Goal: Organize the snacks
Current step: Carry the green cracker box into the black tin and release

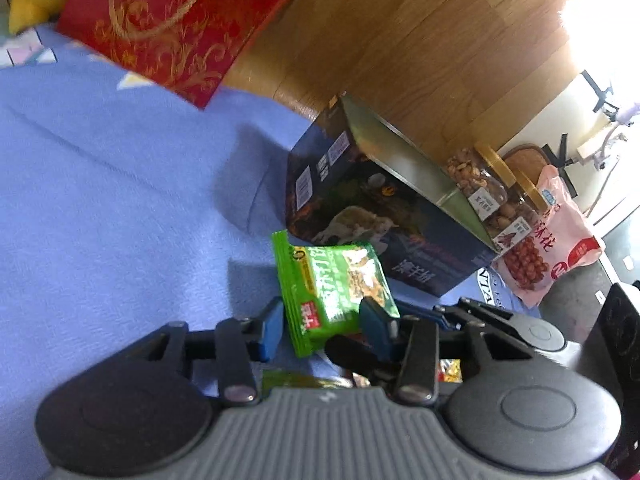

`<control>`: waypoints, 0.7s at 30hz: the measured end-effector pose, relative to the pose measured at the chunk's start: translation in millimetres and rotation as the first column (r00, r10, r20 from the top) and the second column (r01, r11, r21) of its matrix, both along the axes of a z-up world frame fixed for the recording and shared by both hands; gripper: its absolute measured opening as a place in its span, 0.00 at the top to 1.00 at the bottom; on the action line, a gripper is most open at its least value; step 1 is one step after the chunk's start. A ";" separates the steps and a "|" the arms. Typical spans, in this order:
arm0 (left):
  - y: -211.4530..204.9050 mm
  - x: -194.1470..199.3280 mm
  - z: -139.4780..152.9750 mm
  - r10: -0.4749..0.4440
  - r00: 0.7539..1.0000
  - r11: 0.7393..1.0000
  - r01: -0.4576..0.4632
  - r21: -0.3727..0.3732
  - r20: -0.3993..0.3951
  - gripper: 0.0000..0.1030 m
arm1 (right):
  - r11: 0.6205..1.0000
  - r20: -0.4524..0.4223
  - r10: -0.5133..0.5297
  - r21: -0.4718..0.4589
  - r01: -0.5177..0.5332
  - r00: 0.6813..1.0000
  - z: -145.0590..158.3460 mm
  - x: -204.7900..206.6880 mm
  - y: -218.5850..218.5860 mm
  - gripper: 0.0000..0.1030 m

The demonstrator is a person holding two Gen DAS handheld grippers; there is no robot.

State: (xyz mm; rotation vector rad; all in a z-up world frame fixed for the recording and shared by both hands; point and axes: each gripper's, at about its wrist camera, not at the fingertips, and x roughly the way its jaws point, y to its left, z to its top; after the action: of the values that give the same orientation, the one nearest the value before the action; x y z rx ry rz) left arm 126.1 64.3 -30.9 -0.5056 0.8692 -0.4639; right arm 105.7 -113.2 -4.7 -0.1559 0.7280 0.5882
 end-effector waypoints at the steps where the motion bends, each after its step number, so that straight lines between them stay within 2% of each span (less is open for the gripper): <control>1: 1.3 -4.1 2.3 0.001 1.000 1.000 0.000 -0.003 0.008 0.60 | 1.000 0.006 -0.004 0.005 0.004 1.000 1.8 -3.4 0.0 0.55; 4: 5.4 -14.7 7.5 -0.001 1.000 1.000 0.001 -0.014 0.020 0.60 | 1.000 0.022 -0.013 0.020 0.013 1.000 6.9 -12.9 -0.1 0.55; 12: -2.1 -26.2 38.8 -0.029 0.994 1.000 0.029 0.004 0.110 0.60 | 0.998 0.144 -0.060 0.020 0.057 0.988 26.2 -33.1 0.8 0.55; 17: -33.0 -2.0 71.5 -0.090 0.977 0.996 0.084 0.038 0.194 0.60 | 0.988 0.231 -0.153 0.045 0.147 0.961 46.7 -20.8 -18.7 0.55; 21: -71.3 30.7 84.8 -0.146 0.960 0.989 0.134 0.067 0.238 0.60 | 0.972 0.252 -0.233 0.066 0.224 0.939 56.9 5.6 -47.8 0.53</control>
State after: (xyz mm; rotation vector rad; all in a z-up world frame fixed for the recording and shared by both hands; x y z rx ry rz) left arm 156.8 -7.0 53.9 -0.3337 0.6814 -0.6188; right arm 111.3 -161.0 52.3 -0.1097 0.4727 0.3494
